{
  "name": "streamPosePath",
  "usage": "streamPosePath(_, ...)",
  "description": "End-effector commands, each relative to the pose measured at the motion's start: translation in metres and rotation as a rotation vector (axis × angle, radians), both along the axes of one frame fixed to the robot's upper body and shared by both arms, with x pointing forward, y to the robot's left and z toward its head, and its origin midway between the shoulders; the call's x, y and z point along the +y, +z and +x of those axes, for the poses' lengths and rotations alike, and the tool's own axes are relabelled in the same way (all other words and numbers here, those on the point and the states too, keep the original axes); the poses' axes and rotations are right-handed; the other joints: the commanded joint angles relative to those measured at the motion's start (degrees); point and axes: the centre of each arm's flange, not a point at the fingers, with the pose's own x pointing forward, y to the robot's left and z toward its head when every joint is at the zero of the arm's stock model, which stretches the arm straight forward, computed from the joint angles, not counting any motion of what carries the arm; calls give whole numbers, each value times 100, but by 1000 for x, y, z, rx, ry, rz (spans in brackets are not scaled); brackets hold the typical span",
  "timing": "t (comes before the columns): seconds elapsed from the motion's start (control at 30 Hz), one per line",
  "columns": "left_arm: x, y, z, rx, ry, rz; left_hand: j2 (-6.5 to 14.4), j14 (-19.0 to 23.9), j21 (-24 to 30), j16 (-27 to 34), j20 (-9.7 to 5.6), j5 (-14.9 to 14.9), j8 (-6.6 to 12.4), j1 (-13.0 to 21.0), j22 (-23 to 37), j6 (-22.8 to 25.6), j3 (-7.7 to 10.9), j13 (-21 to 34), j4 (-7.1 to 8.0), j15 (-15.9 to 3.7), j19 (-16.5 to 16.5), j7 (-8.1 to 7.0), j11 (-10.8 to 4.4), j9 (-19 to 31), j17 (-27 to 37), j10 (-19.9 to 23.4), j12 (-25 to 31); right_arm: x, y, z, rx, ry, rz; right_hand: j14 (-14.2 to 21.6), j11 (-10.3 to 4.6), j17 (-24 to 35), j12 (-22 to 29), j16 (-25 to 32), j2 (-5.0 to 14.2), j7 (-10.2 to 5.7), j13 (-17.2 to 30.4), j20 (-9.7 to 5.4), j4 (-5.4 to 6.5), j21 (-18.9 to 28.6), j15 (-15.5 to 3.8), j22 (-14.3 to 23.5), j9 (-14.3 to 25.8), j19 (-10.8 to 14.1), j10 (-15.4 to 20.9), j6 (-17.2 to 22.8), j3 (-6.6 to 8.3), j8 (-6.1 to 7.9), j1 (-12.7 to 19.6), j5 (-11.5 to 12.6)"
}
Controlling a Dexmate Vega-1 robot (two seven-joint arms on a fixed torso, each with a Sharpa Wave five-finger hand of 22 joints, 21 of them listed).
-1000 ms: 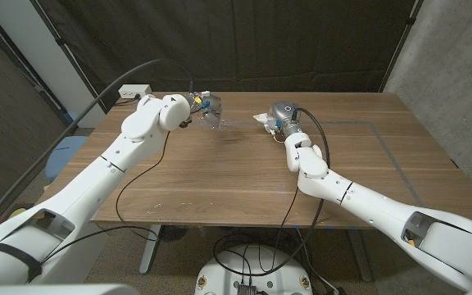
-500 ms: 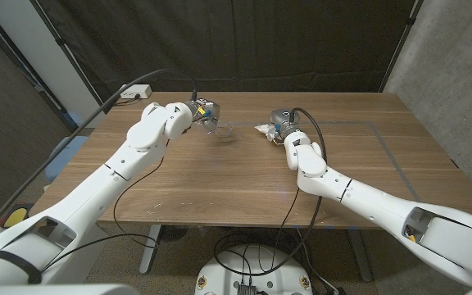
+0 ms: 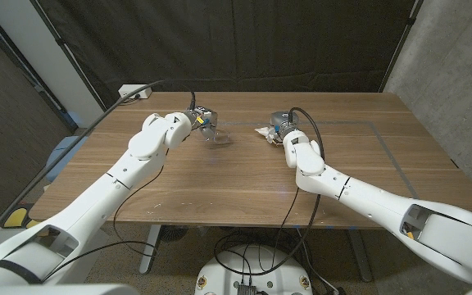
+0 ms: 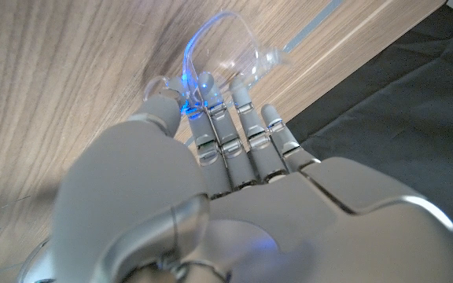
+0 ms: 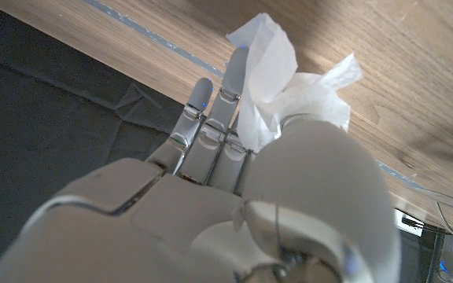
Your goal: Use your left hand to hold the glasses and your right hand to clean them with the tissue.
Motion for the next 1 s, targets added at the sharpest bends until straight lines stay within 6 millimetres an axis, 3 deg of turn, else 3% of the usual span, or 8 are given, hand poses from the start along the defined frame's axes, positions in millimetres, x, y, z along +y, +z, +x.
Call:
streamPosePath(0.03, 15, -18, 7, -80, -53, -125, -40, 64, 58, 47, -6, -3, -47, 35, -18, 290, -19, -44, -12, -888, 70, -54, -88, -81, 9, 7, -49, 0, 1, 2, 21, -12, -5, -23, -1, 8, -22, -7, 46, -75, -1, -342, 12, 41, -432, -4, 24, -9, -38, 51, -5, 1, -5, 27)
streamPosePath(0.23, 17, -27, 13, -55, -42, -129, -56, 59, 63, 26, 11, 4, -168, 44, -49, 259, -43, -135, 5, -881, 43, -48, -141, -197, -21, -42, -168, 1, 2, 4, 46, -19, -13, -62, 46, -51, -62, -83, 58, -75, -15, -332, 17, 61, -430, -44, 27, -23, -70, 38, -6, 8, -24, 24)
streamPosePath(0.3, 18, -27, 15, -37, -30, -121, -61, -62, 69, -52, 36, 15, -354, -26, -73, 47, -84, -220, 76, -871, 4, -155, -98, -311, -65, -186, -324, 2, 3, 4, 59, -21, -15, -171, 61, -217, -241, -299, 86, -104, -131, -291, 52, 83, -423, -136, 30, -81, -244, -117, -2, -15, -97, 24)
streamPosePath(0.47, 19, -26, 14, -6, -16, -101, -417, -582, 41, -334, 97, 96, -1258, -555, -157, -1415, -485, -544, 338, -756, -270, -439, -213, -611, -236, -987, -1127, 3, 5, 5, 93, -34, -25, -757, 151, -1148, -1206, -1487, -9, -236, -689, -134, 206, 149, -398, -616, -27, -390, -1322, -1059, -21, -93, -603, 61)
streamPosePath(0.57, 20, -23, 14, 7, -20, -105, -510, -990, 9, -525, 148, 151, -1704, -924, -185, -2210, -683, -673, 546, -604, -421, -488, -61, -622, -335, -1540, -1624, 3, 5, 5, 107, -37, -27, -1205, 113, -1568, -1727, -2100, -159, -321, -953, -36, 243, 216, -369, -783, -52, -578, -2216, -1719, -47, -144, -889, 124)
streamPosePath(0.67, 21, -21, 12, 9, -26, -107, -657, -1445, -34, -724, 154, 201, -1983, -1181, -193, -2739, -867, -729, 662, -505, -580, -560, 11, -605, -440, -1991, -2025, 4, 6, 5, 116, -39, -33, -1567, 148, -1754, -1847, -2451, -259, -335, -1100, 11, 293, 249, -336, -826, -47, -690, -2786, -2313, -105, -156, -1120, 183)
streamPosePath(0.9, 21, -14, 8, -4, -34, -104, -756, -2262, -157, -1074, 249, 302, -2209, -1478, -207, -3567, -1099, -690, 815, -241, -944, -576, 148, -571, -642, -2754, -2565, 5, 9, 8, 181, -64, -41, -2623, 242, -2031, -1857, -3043, -606, -267, -1359, 136, 532, 105, 16, -872, -39, -1123, -4158, -3644, -497, -181, -1859, 359)
streamPosePath(1.0, 23, -11, 6, -19, -49, -124, -771, -2523, -228, -1192, 284, 322, -2212, -1618, -216, -3768, -1191, -664, 893, -148, -1122, -533, 152, -561, -729, -2978, -2688, 4, 9, 8, 194, -60, -36, -3124, 455, -2151, -1829, -3081, -773, -165, -1445, 178, 633, -38, 266, -888, -35, -1312, -4598, -4147, -717, -160, -2161, 432)
